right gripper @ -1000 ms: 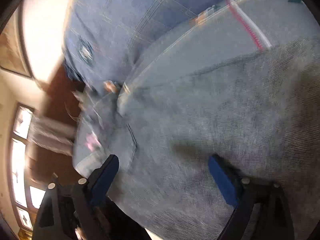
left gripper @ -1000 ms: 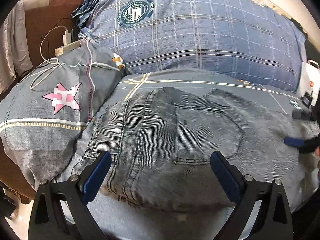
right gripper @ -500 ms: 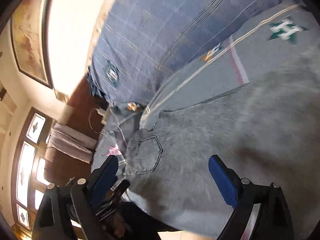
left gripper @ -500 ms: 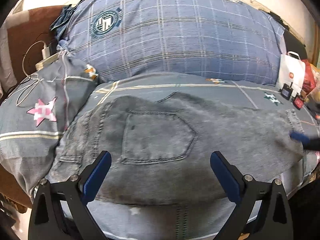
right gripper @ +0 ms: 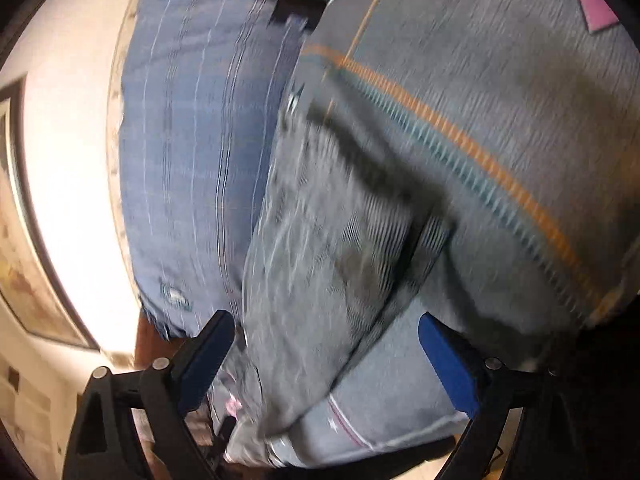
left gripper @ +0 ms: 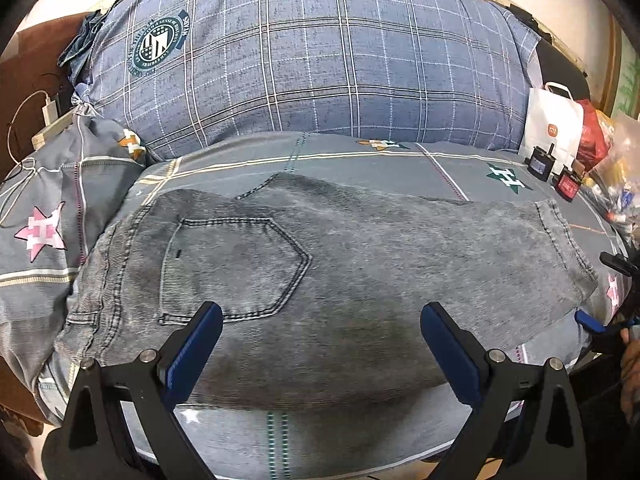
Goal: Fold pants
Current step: 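Move the right tool along the jeans leg, smoothing the fabric, then grasp the jeans leg hem with the right tool and lift it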
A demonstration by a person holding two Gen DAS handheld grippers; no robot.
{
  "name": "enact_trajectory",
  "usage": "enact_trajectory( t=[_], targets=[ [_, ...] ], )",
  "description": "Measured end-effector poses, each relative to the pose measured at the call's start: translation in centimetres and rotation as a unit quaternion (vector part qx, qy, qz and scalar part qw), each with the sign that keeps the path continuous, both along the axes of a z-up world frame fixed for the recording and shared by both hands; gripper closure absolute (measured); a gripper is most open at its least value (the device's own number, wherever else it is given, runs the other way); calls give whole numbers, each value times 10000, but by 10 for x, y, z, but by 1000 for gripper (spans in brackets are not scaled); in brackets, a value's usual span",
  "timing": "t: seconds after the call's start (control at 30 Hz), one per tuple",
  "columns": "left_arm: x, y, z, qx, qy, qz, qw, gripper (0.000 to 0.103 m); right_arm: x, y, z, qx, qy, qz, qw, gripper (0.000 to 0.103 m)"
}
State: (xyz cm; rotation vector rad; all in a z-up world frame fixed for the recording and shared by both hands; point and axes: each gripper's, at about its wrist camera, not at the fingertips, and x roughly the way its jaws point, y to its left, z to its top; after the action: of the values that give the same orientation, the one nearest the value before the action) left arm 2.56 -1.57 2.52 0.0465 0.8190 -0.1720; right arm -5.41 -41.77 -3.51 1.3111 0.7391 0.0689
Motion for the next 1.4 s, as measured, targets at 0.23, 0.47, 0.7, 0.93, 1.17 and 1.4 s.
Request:
enact_trajectory(
  t=[0.23,0.47,0.7,0.93,1.17,1.4],
  targets=[
    [15,-45,-2,134,109,-395,9991,3,11,-10,4,-129,151,-235,9995,8],
    [40,-107,-17,392,357,-791,9955,3,27,-16,12,-454,318,-245,9982,16],
    [50,-129,-26,520,455,-902,9935,3,37,-13,20,-1011,640,-54,9928,49],
    [63,-139,-58,1328,819,-959,9831,3,52,0,33,-1966,952,188,9757,65],
    [58,-130,-56,1572,940,-1105,9768,4,59,11,53,-2611,1058,407,9586,67],
    [66,-118,-68,1043,1084,-1134,9821,0,76,61,121,-3691,562,704,9250,72]
  ],
)
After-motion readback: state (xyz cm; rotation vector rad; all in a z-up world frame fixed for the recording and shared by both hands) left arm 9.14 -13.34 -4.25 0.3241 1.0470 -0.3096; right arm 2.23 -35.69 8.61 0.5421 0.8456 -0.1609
